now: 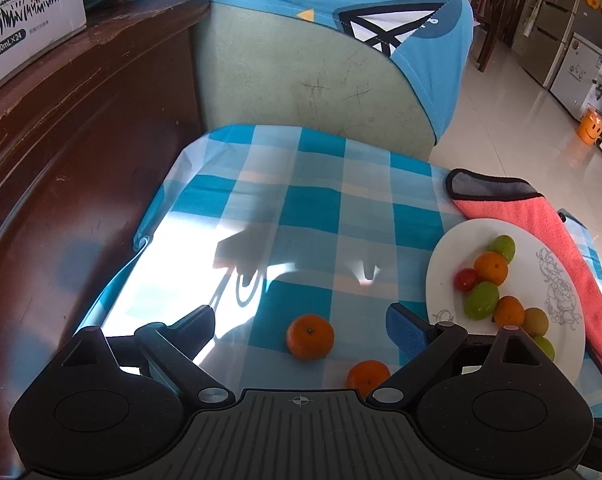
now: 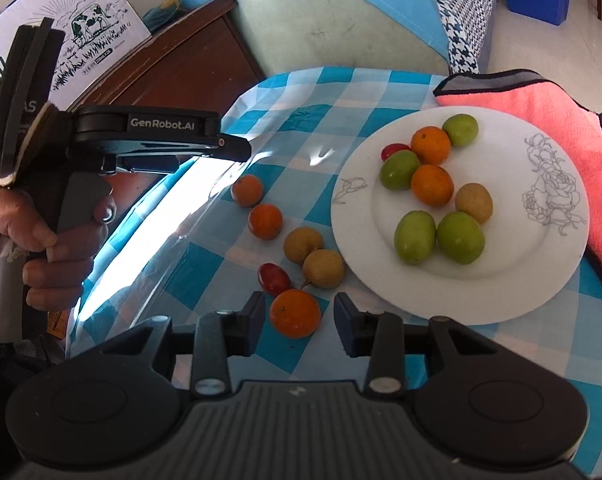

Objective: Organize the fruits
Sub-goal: 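Withdraw both tools from the plate toward the remaining tangerines, then grasp a tangerine with the left tool while the right tool grasps another tangerine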

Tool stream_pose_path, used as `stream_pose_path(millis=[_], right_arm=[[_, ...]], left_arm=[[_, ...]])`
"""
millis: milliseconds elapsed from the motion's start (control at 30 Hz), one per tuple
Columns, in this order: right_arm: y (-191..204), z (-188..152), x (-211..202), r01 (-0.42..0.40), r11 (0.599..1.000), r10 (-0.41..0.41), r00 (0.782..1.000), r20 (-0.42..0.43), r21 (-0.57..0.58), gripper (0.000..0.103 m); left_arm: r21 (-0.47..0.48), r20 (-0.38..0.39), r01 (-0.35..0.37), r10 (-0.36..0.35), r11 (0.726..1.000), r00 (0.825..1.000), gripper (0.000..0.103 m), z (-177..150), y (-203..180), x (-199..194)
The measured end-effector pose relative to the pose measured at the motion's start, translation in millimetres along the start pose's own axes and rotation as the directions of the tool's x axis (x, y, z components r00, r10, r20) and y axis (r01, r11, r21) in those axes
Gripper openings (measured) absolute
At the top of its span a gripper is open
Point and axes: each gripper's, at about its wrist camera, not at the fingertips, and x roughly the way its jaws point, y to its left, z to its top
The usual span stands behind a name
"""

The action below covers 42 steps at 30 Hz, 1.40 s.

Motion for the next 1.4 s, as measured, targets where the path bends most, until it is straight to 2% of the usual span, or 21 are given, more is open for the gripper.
stream_pose_path(millis=[433, 700, 800, 867, 900, 1000, 1067, 1167, 1400], right_arm=[[6, -6, 18, 0.021, 0.999, -0.023, 0.999, -0.046, -0.034, 0.040], [18, -9, 27, 0.073, 0.991, -0.078, 0.996, -0.040, -0.115, 0.042], [23, -11, 28, 0.102, 0.983, -0.107, 0.994, -0.030, -0.152, 0.042], [25, -12, 29, 0.110, 0.980, -0.116, 0.993, -0.025, -0.165, 0.041], [25, -12, 30, 0.112, 0.979, -0.118, 0.993, -0.023, -0.168, 0.041], [25, -12, 30, 0.118, 0.977, -0.123, 0.992, -0.019, -0.180, 0.033], [25, -12, 31, 0.119, 0.976, -0.125, 0.992, -0.018, -0.182, 0.033], [26, -13, 31, 0.123, 0.974, -0.128, 0.992, -0.017, -0.190, 0.032], [26, -12, 28, 0.113, 0.976, -0.119, 0.993, -0.020, -0.185, 0.032]], left_arm=[[0.008, -0.050, -0.046, 0.046, 0.999, 0.998, 0.093, -6, -2, 30], [0.028, -0.062, -0.063, 0.065, 0.998, 0.996, 0.090, -14, -7, 40], [0.028, -0.061, -0.051, 0.053, 0.998, 0.997, 0.081, -17, -7, 40], [0.024, -0.063, -0.040, 0.041, 0.999, 0.997, 0.070, -19, -8, 40], [0.026, -0.061, -0.041, 0.043, 0.999, 0.997, 0.069, -20, -9, 40], [0.041, -0.049, -0.045, 0.047, 0.998, 0.998, 0.056, -22, -10, 39], [0.041, -0.037, -0.035, 0.036, 0.999, 0.999, 0.041, -23, -11, 37], [0.041, -0.019, -0.017, 0.018, 0.999, 1.000, 0.029, -24, -12, 34], [0.029, 0.007, -0.004, 0.004, 1.000, 1.000, 0.028, -26, -12, 27]])
